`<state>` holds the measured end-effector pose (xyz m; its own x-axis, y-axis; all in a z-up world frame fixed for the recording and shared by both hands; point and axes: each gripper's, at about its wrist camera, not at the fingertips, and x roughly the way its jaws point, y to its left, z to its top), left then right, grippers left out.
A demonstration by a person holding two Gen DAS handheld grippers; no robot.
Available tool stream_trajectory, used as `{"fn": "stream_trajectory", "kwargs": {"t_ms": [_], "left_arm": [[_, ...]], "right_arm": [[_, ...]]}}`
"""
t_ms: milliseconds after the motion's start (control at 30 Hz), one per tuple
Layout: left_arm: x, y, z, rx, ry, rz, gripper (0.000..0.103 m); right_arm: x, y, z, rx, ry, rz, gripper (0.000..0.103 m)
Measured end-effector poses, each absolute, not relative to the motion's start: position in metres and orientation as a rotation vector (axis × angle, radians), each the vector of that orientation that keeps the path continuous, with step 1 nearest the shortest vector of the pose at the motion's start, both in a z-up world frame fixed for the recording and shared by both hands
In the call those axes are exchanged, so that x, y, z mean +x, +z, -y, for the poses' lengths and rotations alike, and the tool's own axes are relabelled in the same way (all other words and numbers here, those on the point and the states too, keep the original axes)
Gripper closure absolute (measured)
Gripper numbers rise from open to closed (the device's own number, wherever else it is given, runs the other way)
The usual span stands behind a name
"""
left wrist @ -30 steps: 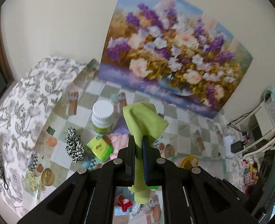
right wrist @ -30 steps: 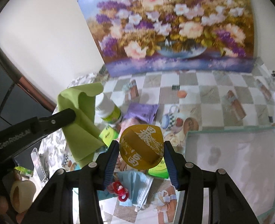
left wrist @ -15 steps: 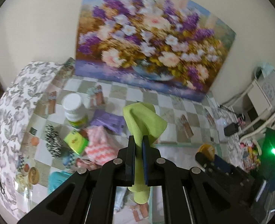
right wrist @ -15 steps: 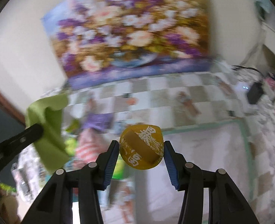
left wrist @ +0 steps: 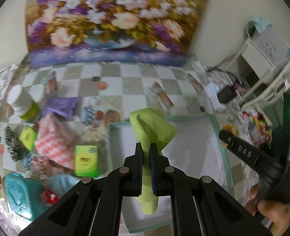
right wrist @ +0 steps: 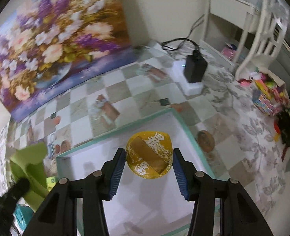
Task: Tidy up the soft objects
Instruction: 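Carry the cloth and packet over the white tray with both tools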
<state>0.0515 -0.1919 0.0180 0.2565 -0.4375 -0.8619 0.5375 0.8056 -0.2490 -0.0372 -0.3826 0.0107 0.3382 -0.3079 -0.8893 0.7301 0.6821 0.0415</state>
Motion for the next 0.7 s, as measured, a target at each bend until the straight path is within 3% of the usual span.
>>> {"fn": "stream_trajectory", "kwargs": {"t_ms": [300,700], "left_arm": [[0.044,-0.015,0.216,0.151,-0.696,-1.190,0.096],[0.053,-0.066,0.218,0.171,-0.618,-1.305,0.096]], "right_arm": [[-0.037,-0.001,0.388,0.502,-0.718,-1.036,0.051],[-0.025,-0.068,0.391,0.556,-0.706,-1.181,0.051]]}}
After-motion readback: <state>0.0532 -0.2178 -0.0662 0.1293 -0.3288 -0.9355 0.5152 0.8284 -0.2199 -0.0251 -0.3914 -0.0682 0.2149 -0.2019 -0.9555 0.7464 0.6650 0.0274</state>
